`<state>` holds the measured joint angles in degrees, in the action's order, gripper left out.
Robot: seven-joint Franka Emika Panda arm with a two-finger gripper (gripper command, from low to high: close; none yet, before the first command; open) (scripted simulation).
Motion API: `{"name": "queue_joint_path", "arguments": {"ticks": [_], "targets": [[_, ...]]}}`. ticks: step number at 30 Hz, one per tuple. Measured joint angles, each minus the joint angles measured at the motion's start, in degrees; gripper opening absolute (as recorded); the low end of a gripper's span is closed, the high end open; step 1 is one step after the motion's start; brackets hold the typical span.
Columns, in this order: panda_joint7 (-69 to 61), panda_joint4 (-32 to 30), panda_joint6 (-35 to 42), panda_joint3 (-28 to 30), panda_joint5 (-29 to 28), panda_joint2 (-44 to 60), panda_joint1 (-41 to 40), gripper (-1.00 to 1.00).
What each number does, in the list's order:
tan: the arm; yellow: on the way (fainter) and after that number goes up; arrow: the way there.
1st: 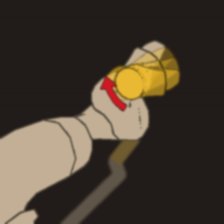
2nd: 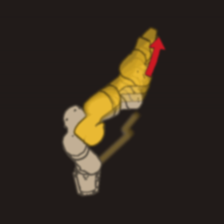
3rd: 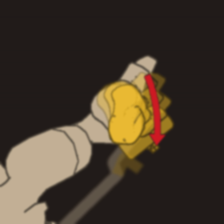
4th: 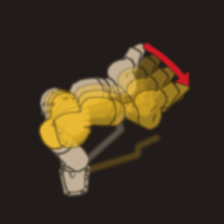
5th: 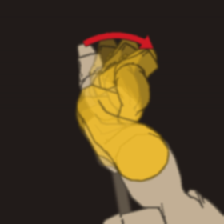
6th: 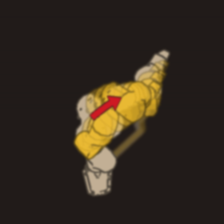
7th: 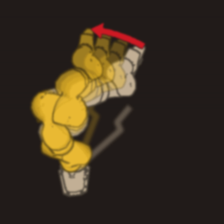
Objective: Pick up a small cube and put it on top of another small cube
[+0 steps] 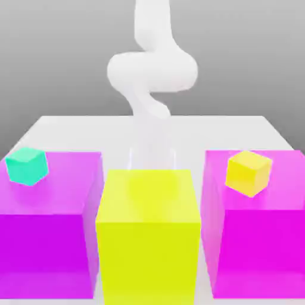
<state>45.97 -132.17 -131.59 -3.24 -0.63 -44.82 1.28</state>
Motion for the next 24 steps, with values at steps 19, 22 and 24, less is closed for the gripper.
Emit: {"name": "queue_joint_path", "arguments": {"ticks": [19, 22, 24], "targets": [[2.4, -4.9, -1.9, -21.2, -1.9, 17.0, 10.1, 0.00], [3.0, -6.0, -2.7, -24.0, -1.6, 20.7, 11.7, 0.00], [3.3, -6.7, -3.4, -25.7, -1.4, 23.3, 12.8, 0.00]]}}
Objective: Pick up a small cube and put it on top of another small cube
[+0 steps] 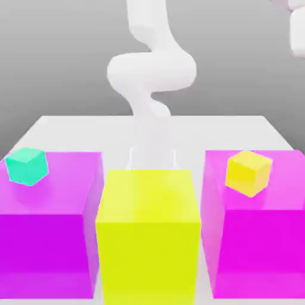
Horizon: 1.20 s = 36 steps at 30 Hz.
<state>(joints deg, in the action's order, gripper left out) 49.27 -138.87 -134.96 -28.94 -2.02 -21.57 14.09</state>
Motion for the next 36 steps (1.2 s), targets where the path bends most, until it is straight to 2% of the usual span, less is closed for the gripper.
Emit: {"name": "queue_joint_path", "arguments": {"ticks": [16, 24, 36], "targets": [[1.1, -6.3, -6.0, -11.1, 4.5, 19.6, 10.9, 0.00], [11.0, -10.4, -9.3, -11.3, 10.3, 16.2, 11.7, 0.00], [29.3, -15.2, -14.7, -10.9, 14.1, 13.1, 8.3, 0.00]]}}
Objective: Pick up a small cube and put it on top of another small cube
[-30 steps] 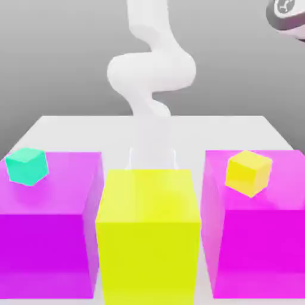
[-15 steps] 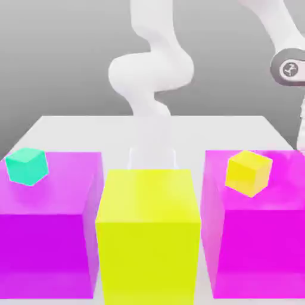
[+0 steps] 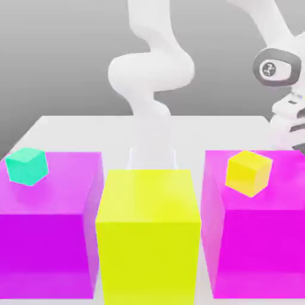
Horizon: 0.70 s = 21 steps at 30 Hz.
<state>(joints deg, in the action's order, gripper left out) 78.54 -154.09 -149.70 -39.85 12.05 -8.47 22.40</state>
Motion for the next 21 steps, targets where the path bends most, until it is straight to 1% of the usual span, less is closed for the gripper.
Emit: {"name": "queue_joint_path", "arguments": {"ticks": [8, 11, 14, 17, 18, 19, 21], "targets": [[14.8, -3.6, -5.2, -0.8, -1.1, 2.4, -3.0, 0.00], [21.3, -5.0, -7.5, -1.2, -2.9, 4.0, -4.4, 0.00], [28.8, -6.5, -9.8, -1.4, -5.9, 5.9, -6.1, 0.00], [37.2, -7.9, -12.2, -0.9, -10.6, 8.0, -7.3, 0.00], [40.4, -8.0, -13.2, 0.1, -13.6, 9.3, -7.1, 0.00], [44.0, -7.8, -14.4, 2.0, -18.1, 11.2, -6.6, 0.00], [51.4, -6.9, -17.1, 8.5, -27.7, 15.5, -2.3, 0.00]]}}
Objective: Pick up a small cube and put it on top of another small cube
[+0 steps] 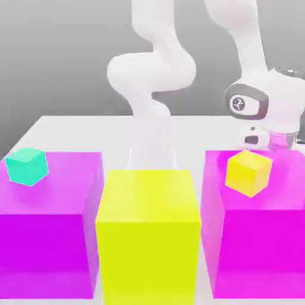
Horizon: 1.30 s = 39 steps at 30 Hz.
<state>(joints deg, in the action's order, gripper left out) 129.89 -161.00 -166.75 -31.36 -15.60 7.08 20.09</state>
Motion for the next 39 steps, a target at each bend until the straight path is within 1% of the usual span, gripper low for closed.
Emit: {"name": "queue_joint_path", "arguments": {"ticks": [3, 4, 9, 10, 11, 13, 16, 18, 21, 27, 29, 33, 39], "targets": [[8.8, 1.7, -4.2, 12.1, -11.6, 6.2, 9.4, 0.00], [11.2, 2.3, -5.6, 15.9, -14.7, 8.1, 12.5, -1.00], [11.2, 2.3, -5.8, 15.9, -14.7, 8.1, 12.5, -1.00], [12.3, 2.6, -6.5, 17.9, -16.1, 9.1, 14.2, -1.00], [11.7, 2.5, -6.1, 17.1, -15.4, 8.6, 13.5, -1.00], [7.7, 1.5, -4.1, 12.1, -10.2, 5.7, 9.7, -1.00], [-2.1, -0.2, -0.2, 4.5, 3.0, -0.6, 5.3, -1.00], [-8.5, -1.0, 2.7, 2.9, 11.8, -5.0, 6.5, -1.00], [-15.8, 3.5, 5.7, 2.2, 17.1, -6.6, 8.1, -1.00], [-29.3, 15.6, 10.9, 0.3, 23.3, -7.2, 9.9, -1.00], [-33.2, 18.9, 14.7, 2.0, 25.0, -8.7, 11.0, -1.00], [-39.8, 24.8, 23.7, 5.7, 27.1, -12.6, 6.6, -1.00], [-42.5, 27.7, 34.9, 10.9, 26.1, -18.0, 1.6, -1.00]]}}
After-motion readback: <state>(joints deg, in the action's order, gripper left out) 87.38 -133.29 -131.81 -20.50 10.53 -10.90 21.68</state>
